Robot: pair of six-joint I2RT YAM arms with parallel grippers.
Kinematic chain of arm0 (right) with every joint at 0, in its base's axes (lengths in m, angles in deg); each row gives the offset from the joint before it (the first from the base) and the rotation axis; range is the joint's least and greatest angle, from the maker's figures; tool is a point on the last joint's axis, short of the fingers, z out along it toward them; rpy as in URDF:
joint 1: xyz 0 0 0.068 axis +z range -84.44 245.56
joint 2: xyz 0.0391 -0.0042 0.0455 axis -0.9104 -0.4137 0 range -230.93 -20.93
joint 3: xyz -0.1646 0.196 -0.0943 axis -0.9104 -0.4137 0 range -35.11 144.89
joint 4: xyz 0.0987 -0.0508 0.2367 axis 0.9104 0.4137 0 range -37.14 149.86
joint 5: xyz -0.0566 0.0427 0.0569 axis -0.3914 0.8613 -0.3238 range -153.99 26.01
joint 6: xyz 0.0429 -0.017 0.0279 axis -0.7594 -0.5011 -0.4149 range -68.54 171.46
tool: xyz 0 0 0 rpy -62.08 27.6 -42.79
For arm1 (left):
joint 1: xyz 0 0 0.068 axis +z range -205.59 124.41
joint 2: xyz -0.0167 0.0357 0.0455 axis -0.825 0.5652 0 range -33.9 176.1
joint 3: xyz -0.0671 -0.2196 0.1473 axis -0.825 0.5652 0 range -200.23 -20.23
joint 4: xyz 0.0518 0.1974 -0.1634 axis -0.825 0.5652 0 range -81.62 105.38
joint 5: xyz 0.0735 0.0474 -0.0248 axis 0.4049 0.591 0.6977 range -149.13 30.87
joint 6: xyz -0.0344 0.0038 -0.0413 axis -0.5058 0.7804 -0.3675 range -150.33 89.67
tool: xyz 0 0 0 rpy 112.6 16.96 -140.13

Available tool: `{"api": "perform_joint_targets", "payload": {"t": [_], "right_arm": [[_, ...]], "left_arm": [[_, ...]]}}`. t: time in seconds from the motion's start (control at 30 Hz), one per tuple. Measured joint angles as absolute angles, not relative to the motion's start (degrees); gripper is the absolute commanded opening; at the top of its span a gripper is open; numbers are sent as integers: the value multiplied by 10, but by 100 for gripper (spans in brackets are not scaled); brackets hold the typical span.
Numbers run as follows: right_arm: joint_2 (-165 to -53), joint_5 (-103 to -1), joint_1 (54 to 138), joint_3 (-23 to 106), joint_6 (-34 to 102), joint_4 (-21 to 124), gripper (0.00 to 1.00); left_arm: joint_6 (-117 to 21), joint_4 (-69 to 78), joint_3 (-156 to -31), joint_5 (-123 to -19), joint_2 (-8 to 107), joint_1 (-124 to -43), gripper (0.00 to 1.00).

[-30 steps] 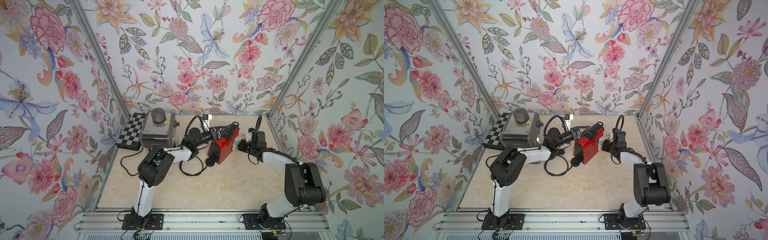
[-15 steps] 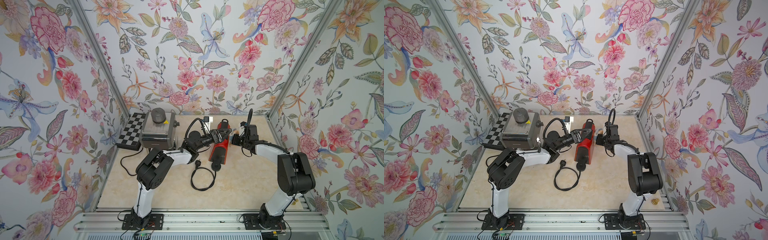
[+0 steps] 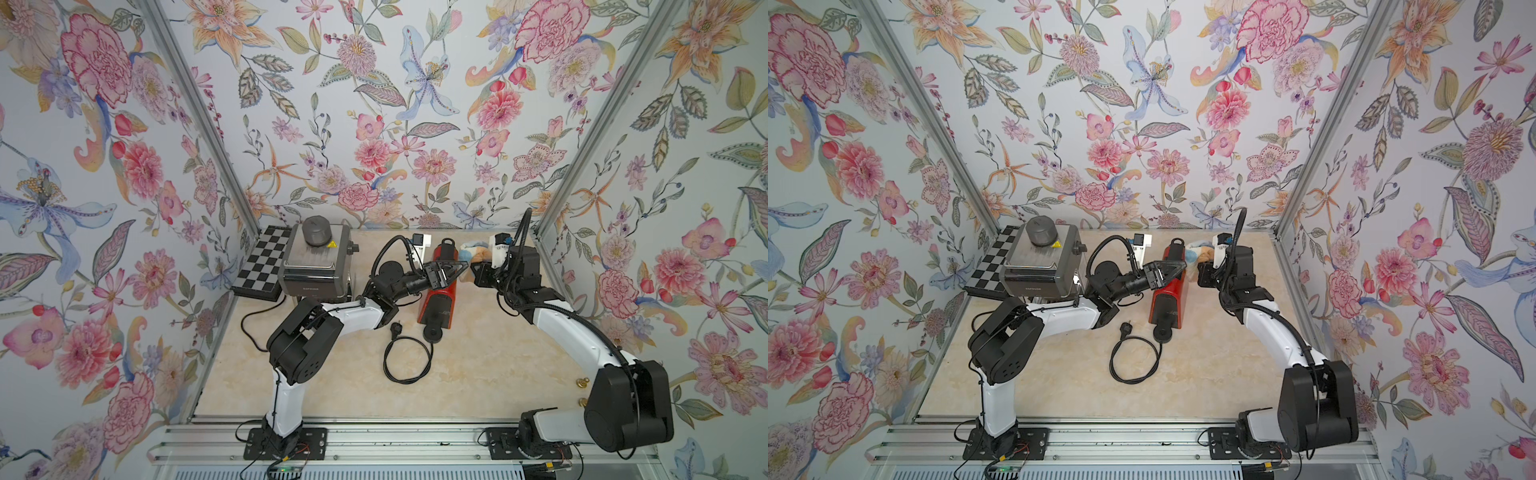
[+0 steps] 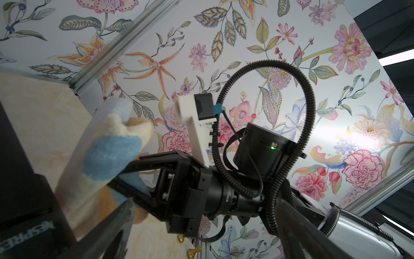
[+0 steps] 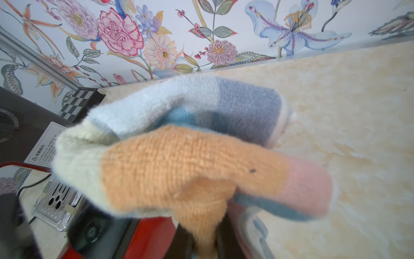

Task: Wipe the surface of a coffee machine
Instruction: Adjust the coffee machine at the center of the board, then wipe the dirt from the surface of the coffee machine.

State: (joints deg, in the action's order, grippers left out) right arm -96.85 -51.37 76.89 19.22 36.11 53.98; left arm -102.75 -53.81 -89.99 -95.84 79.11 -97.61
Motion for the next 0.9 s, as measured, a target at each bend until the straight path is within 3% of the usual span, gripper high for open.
{"api": "perform_joint_targets", "payload": {"t": [0.27, 0.63, 0.9], "right_arm": [[-891, -527, 822, 171, 363, 593, 0], [-884, -590, 913, 188, 368, 629, 0], [-887, -631, 984, 220, 375, 643, 0]], "left_arm": [[-1026, -482, -891, -970, 752, -926, 99], [-978, -428, -891, -977, 599, -889, 99], [-965, -419, -859, -977, 568, -884, 99]]}}
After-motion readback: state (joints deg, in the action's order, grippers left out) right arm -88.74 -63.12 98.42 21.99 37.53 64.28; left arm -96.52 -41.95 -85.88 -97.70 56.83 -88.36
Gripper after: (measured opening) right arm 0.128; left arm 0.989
